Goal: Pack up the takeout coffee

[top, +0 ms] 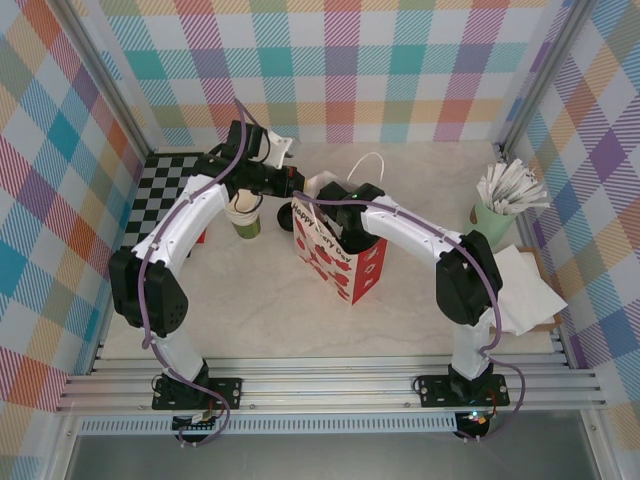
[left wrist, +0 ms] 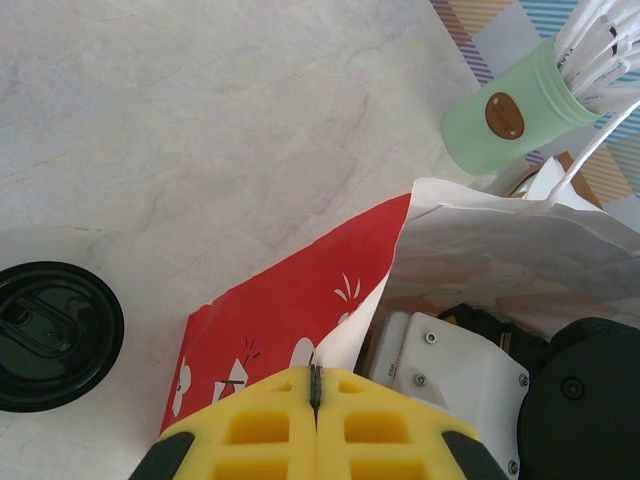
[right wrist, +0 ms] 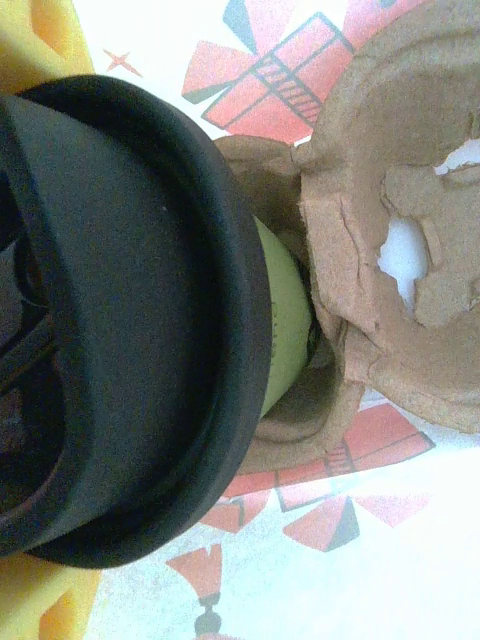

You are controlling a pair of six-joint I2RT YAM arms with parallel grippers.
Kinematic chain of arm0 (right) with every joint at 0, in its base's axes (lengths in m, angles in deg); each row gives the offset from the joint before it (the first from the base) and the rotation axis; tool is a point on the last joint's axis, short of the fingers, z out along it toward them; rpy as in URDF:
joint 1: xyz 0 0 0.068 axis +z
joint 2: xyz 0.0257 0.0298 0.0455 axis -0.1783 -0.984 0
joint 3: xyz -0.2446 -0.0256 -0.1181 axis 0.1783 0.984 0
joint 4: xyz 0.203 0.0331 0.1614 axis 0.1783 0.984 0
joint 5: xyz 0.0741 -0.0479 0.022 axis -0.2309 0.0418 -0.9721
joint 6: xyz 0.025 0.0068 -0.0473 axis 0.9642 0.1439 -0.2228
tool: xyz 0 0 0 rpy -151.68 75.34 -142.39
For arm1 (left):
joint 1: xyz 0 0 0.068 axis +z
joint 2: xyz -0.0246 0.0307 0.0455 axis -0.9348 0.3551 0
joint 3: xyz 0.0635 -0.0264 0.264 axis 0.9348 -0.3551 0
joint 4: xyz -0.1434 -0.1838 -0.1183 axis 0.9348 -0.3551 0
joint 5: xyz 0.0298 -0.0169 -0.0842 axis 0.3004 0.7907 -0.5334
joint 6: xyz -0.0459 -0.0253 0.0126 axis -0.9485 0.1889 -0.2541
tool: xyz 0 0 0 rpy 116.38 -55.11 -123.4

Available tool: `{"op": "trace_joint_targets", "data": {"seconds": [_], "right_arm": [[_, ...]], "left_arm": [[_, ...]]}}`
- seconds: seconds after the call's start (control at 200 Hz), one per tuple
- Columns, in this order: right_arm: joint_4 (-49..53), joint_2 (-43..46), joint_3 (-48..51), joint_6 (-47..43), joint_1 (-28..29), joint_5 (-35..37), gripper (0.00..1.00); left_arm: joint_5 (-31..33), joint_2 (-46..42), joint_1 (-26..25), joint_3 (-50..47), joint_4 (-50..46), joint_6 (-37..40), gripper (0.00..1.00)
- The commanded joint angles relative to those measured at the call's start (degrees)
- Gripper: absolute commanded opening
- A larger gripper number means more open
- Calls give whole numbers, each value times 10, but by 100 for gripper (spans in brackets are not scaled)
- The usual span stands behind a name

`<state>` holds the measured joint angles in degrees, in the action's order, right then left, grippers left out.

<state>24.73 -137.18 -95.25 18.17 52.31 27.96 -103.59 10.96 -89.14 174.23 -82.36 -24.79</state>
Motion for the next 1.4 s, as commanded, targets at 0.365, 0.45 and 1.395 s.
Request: {"op": "trace_joint_targets", "data": {"seconds": [0.365,0.45,1.395], "right_arm": [[-26,-31,51,-3,-1,11,22],[-29,-35,60,-4,-2,11,21],[-36,-37,73,-12,-1,11,22]], "left_arm": [[-10,12,3,-3,-18,2,0],[-9,11,3,-4,-18,2,0],[-5,11,3,-3,-17,-2,0]]}}
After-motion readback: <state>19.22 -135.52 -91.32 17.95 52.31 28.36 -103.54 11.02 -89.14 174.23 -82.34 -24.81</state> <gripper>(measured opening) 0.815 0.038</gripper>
